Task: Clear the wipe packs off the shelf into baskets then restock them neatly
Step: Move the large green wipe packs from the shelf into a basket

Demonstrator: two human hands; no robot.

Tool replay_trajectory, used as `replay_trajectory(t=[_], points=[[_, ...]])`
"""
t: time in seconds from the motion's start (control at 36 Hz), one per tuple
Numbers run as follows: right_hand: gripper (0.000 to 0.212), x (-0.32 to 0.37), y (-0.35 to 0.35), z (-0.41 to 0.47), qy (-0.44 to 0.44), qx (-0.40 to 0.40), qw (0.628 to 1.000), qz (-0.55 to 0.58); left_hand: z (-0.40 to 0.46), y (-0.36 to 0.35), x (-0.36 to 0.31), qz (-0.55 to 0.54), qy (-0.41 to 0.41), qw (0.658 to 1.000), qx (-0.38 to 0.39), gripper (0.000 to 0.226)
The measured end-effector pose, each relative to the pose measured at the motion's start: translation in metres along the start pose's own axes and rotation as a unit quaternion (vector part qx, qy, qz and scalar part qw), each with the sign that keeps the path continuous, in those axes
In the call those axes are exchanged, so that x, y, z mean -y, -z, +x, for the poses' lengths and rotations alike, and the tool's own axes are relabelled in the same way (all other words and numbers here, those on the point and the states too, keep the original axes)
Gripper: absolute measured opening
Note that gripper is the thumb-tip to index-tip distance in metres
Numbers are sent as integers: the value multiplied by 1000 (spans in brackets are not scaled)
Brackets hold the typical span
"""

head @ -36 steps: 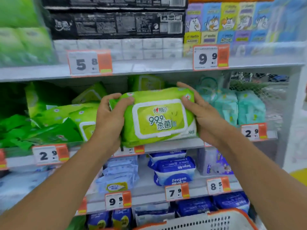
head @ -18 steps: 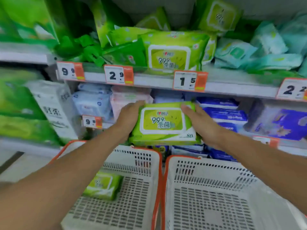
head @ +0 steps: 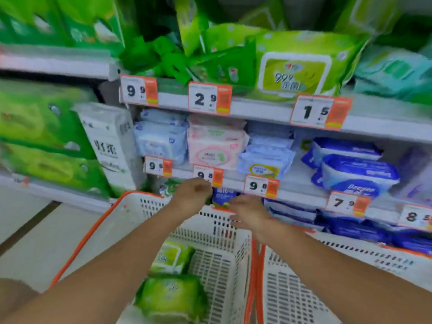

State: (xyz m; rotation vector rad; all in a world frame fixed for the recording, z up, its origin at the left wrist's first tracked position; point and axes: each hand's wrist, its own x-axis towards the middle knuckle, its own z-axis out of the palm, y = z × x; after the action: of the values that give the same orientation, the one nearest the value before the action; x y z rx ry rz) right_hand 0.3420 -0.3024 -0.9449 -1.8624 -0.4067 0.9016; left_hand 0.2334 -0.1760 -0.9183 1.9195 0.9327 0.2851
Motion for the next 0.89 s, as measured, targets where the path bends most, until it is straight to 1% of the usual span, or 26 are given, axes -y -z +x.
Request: replay_trajectory(t=[0.03,0.06,0.11,0.17,0.19,0.22,0.25,0.28,0.31,0.33,0.36,0.39,0.42,0.44,0.47,0.5,0.53,0.56,0.64,0.69,0.75,0.81,0.83,0.89], points=[[13,27,18,-1,100,-33,994,-13,5,6,-31,-26,-83,995,-58,13],[17,56,40,-3,195,-72,978,-31,8,14,-65,-54,-160,979,-115,10],[23,115,84,-19,357,-147,921,-47,9,36,-130,-94,-288,932,-200,9],[28,173,125,-44,461,-231,856,-30,15,55,-183,-74,-381,882,-267,20],[32,193,144,-50,491,-268,829,-32,24,61,-203,-44,-397,871,-286,32],[38,210,160,-52,502,-300,810,-50,33,65,-220,-7,-394,873,-289,46],[47,223,174,-51,496,-333,797,-90,43,67,-233,31,-376,884,-275,62],[59,232,186,-46,468,-363,793,-143,50,68,-242,65,-350,900,-250,77],[72,239,196,-42,422,-378,803,-186,58,68,-248,110,-325,913,-222,88],[85,243,205,-36,366,-372,829,-200,62,67,-251,184,-306,913,-197,96],[97,244,212,-32,316,-335,869,-180,66,65,-252,272,-301,896,-183,101],[106,242,216,-28,263,-274,915,-134,69,62,-252,340,-302,873,-177,106],[115,238,219,-23,211,-208,951,-91,70,59,-252,373,-304,859,-175,107],[126,233,221,-19,175,-152,970,-68,70,56,-253,381,-303,856,-175,107],[136,226,223,-14,159,-116,979,-62,71,52,-254,382,-301,855,-178,106],[140,218,225,-7,164,-94,980,-64,70,48,-256,389,-298,853,-177,105],[138,210,227,0,186,-82,977,-67,69,46,-257,395,-299,850,-177,104],[131,204,227,5,212,-84,971,-66,69,44,-257,397,-304,847,-179,102],[90,197,220,2,268,-107,957,-6,68,42,-259,361,-324,856,-177,93],[74,198,220,-6,303,-116,946,20,64,40,-261,323,-336,867,-179,90],[66,202,227,-15,336,-135,931,43,60,39,-268,258,-374,870,-191,87],[67,207,238,-31,369,-142,916,75,52,40,-281,173,-432,861,-204,82],[70,209,244,-39,380,-134,910,95,48,39,-288,112,-450,864,-198,80],[72,212,254,-58,382,-100,906,150,36,36,-300,-48,-443,884,-140,78]])
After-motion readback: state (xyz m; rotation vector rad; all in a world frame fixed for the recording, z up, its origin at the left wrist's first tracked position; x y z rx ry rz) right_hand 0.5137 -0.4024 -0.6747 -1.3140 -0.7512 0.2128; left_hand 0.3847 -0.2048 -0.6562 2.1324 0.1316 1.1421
